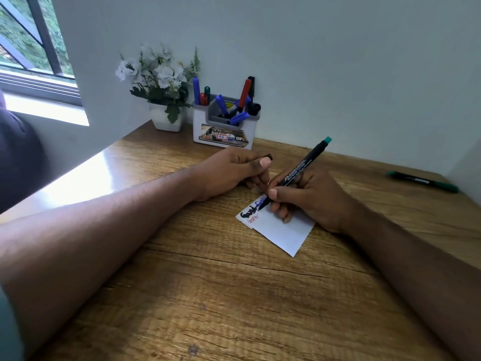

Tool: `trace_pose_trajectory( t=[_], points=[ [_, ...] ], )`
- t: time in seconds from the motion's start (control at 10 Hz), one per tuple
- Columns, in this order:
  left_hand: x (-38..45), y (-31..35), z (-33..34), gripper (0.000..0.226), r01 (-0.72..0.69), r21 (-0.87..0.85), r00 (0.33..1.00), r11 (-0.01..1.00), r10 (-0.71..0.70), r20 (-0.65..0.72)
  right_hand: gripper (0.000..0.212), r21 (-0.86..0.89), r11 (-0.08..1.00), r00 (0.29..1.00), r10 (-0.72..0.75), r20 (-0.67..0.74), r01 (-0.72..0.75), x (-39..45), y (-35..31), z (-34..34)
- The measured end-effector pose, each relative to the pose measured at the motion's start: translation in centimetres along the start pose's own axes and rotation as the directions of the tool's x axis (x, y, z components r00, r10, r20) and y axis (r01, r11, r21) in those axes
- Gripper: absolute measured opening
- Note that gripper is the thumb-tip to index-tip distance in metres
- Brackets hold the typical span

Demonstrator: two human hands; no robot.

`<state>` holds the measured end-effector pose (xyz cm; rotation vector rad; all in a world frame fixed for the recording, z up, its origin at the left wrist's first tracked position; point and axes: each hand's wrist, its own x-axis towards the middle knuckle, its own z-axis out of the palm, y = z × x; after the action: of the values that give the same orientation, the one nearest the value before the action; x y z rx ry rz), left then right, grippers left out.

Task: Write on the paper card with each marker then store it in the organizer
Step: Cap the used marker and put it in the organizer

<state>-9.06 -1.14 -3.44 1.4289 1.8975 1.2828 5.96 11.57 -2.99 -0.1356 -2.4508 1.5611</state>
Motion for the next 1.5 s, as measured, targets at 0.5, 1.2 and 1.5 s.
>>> trace_pose_trajectory(
  t=[0.5, 1.2, 1.5],
  points=[
    [-0.03, 0.07, -0.04, 0.036, 0.012, 0.029, 1.0, 0.999, -0.012, 0.007, 0.008, -0.028, 1.0, 0.999, 0.008, 0.033, -0.007, 0.07, -0.21, 0.04],
    [0.09, 0.0, -0.08, 0.035, 0.0, 0.041, 1.0, 0.999, -0.001, 0.021, 0.006, -0.008, 0.999, 0.999, 0.041, -0.004, -0.041, 0.16, -0.32, -0.06],
    [0.06, -0.1, -0.11, 0.038, -0.001, 0.037, 1.0, 0.999, 0.0, 0.019, 0.007, -0.009, 0.998, 0.998, 0.058, -0.015, -0.058, 0.21, -0.26, -0.05]
  ],
)
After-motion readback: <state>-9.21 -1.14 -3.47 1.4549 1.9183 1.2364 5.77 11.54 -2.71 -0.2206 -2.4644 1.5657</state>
